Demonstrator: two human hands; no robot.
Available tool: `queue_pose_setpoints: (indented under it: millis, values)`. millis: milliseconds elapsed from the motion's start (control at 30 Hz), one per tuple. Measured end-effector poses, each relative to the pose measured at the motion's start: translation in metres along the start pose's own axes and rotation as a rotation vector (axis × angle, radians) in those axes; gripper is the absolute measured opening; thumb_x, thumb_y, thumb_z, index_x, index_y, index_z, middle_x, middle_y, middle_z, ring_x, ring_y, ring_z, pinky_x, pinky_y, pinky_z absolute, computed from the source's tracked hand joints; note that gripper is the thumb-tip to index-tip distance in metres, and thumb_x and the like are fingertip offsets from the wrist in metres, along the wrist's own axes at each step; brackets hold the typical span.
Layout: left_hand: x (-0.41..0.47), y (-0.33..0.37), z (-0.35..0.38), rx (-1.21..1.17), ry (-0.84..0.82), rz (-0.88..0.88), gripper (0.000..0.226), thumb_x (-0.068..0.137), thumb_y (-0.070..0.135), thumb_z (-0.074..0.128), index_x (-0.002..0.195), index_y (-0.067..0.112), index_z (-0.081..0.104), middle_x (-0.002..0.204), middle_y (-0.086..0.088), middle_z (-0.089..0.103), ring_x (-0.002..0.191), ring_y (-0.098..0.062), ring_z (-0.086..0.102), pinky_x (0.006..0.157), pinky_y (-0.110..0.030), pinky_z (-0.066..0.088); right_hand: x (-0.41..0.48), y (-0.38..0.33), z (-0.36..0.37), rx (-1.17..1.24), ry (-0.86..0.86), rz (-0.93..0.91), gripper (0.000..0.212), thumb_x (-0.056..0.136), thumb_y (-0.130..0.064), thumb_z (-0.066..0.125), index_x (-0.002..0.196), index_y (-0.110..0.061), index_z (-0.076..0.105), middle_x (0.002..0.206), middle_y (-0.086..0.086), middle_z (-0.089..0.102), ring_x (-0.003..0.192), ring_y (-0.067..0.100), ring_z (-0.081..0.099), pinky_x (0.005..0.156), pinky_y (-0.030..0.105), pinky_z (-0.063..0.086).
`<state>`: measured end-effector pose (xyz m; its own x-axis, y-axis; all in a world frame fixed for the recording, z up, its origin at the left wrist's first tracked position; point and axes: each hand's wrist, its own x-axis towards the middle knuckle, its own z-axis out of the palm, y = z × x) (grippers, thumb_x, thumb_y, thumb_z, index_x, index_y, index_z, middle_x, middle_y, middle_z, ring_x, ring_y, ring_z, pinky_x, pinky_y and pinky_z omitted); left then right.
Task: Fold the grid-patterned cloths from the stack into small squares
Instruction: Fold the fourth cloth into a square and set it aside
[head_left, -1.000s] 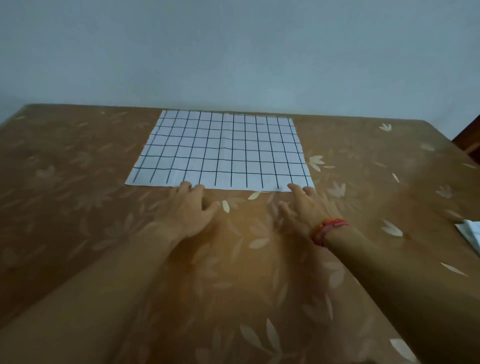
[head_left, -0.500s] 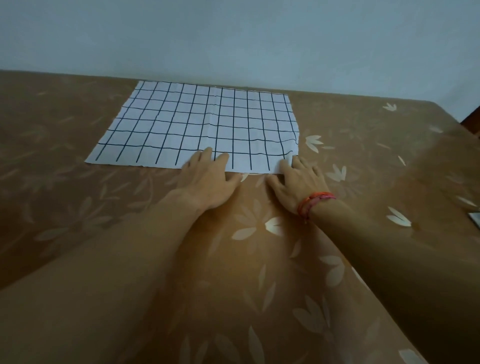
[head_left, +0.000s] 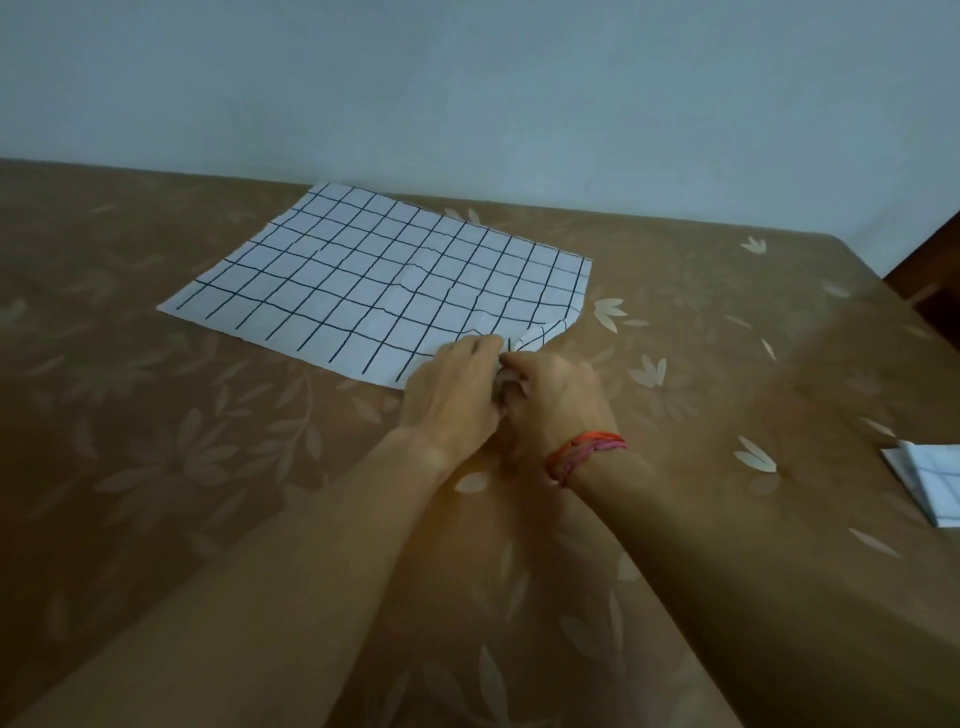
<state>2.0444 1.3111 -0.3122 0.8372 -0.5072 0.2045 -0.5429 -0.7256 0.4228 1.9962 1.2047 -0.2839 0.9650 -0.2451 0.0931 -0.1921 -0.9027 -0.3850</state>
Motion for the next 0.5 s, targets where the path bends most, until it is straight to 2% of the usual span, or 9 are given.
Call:
queue_pose_setpoints:
  millis: [67, 167, 300, 433, 500]
  values:
    - [0.000, 0.003, -0.006, 0.034, 0.049, 0.005, 0.020, 0.091, 0.017, 0.052, 0.110, 0.021, 0.057, 0.106, 0.003, 0.062, 0.099, -0.022, 0.057, 0.068, -0.031, 0.038, -0.008, -0.008, -0.006, -0.004, 0.037, -0.056, 0.025, 0.087, -0.015, 0.049, 0.103, -0.018, 0.069, 0.088, 0.000, 0.069, 0.078, 0.015, 0.059, 0.073, 0.019, 0.044]
    - [-0.005, 0.002, -0.019, 0.082, 0.040, -0.053, 0.013, 0.093, 0.014, 0.048, 0.095, 0.019, 0.060, 0.081, 0.002, 0.062, 0.081, -0.024, 0.060, 0.061, -0.031, 0.036, -0.019, -0.009, -0.009, 0.026, 0.098, -0.048, 0.026, 0.088, -0.028, 0.050, 0.109, -0.022, 0.064, 0.095, 0.001, 0.071, 0.089, 0.023, 0.064, 0.080, 0.034, 0.049]
    - [-0.024, -0.003, -0.041, 0.068, 0.019, -0.022, 0.011, 0.093, 0.024, 0.054, 0.096, 0.021, 0.065, 0.077, 0.000, 0.066, 0.076, -0.024, 0.061, 0.063, -0.036, 0.047, -0.027, -0.006, -0.006, -0.027, 0.181, -0.055, 0.040, 0.081, -0.036, 0.056, 0.118, -0.022, 0.052, 0.102, 0.002, 0.064, 0.094, 0.025, 0.058, 0.080, 0.036, 0.046]
    - [-0.052, -0.017, -0.065, -0.002, -0.041, -0.085, 0.016, 0.091, 0.019, 0.052, 0.088, 0.019, 0.068, 0.067, 0.000, 0.061, 0.068, -0.026, 0.057, 0.049, -0.029, 0.032, -0.044, -0.004, -0.004, -0.136, 0.073, -0.006, 0.067, 0.071, -0.054, 0.055, 0.131, -0.026, 0.045, 0.124, 0.006, 0.053, 0.113, 0.027, 0.050, 0.087, 0.038, 0.042]
    - [-0.071, -0.025, -0.076, -0.079, -0.060, -0.089, 0.025, 0.087, 0.011, 0.053, 0.098, 0.022, 0.072, 0.079, 0.001, 0.071, 0.077, -0.022, 0.064, 0.058, -0.028, 0.045, -0.058, -0.007, -0.007, -0.160, 0.015, 0.020, 0.079, 0.065, -0.062, 0.044, 0.134, -0.025, 0.044, 0.132, 0.008, 0.048, 0.123, 0.029, 0.044, 0.093, 0.040, 0.039]
